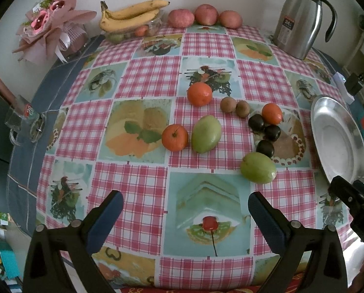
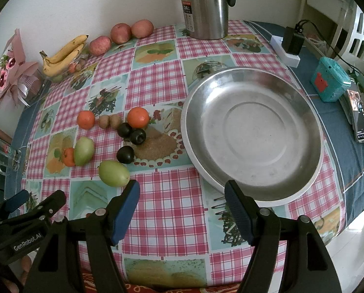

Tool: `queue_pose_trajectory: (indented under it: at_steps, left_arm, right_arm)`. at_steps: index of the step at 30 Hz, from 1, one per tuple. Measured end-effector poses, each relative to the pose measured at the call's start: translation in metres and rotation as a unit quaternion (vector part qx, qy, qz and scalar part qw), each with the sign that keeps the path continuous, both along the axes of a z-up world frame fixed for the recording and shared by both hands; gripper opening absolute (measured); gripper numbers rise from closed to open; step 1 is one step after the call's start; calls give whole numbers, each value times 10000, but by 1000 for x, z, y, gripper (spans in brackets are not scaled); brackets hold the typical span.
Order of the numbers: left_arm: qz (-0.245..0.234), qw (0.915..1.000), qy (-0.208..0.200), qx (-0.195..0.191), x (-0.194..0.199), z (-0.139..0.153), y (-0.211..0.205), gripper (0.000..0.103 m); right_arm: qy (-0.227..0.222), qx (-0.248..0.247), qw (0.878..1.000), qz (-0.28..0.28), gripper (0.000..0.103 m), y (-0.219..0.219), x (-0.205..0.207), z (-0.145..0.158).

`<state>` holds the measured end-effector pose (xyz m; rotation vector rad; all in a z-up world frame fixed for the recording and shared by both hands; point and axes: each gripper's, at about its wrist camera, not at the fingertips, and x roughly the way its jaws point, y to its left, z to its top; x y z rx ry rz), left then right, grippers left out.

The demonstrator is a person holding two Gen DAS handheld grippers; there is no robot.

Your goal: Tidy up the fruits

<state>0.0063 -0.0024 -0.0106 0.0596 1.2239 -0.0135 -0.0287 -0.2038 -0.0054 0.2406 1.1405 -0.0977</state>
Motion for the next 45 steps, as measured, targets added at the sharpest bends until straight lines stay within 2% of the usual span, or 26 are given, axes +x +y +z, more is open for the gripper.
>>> queue_pose_trajectory:
  at_steps: [33, 38, 41, 45]
  left_arm:
    - [58, 9999, 76, -58, 3, -4, 1, 103]
    - [19, 10000, 79, -6, 5, -3, -3, 103]
    - [10, 9999, -27, 141, 13, 1, -7, 103]
    - [189, 9997, -96, -114, 29, 16, -3, 103]
  right_arm:
    - [34, 46, 10000, -8, 73, 0, 1, -1]
    - [21, -55, 10000, 20, 73, 2, 1, 1]
    - [-67, -119, 9996, 250, 73, 13, 7, 4]
    - [-66, 9, 9991, 428, 73, 28, 21, 6]
